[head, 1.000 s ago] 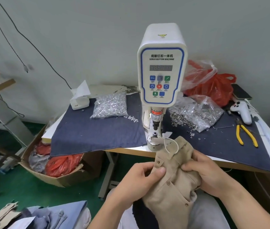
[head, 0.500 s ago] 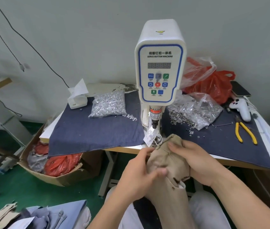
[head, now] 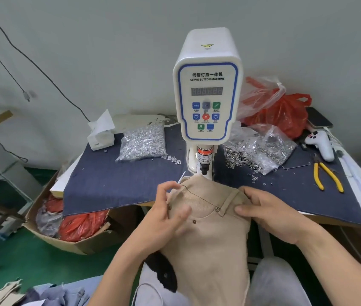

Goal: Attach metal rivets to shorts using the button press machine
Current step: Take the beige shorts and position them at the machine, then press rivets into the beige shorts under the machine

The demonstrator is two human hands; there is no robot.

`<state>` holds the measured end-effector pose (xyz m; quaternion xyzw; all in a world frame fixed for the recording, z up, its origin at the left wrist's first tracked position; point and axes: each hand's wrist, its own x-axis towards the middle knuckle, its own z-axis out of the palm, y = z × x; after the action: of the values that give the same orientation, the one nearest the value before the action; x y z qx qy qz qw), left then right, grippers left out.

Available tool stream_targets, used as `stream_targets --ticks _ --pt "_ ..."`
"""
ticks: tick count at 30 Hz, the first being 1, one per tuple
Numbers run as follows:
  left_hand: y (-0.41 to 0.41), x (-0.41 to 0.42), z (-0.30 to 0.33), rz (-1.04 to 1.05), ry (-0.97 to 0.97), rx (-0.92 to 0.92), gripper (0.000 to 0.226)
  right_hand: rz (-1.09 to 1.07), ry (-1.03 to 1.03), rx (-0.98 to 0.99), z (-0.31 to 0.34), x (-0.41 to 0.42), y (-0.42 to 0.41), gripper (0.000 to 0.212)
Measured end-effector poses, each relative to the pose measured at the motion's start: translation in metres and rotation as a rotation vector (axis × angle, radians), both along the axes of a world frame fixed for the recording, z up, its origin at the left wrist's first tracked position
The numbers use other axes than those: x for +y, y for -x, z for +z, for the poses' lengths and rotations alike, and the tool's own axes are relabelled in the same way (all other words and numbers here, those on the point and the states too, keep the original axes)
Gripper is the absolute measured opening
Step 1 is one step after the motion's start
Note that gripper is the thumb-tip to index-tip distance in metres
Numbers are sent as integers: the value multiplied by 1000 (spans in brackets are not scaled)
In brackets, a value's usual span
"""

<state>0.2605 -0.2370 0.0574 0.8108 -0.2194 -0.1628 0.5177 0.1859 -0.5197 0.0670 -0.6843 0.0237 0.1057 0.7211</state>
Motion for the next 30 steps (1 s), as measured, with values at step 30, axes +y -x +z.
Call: stream_targets --ticks 30 --pt "20 -32 -7 -26 29 175 34 -493 1250 14 -21 -70 -90 17"
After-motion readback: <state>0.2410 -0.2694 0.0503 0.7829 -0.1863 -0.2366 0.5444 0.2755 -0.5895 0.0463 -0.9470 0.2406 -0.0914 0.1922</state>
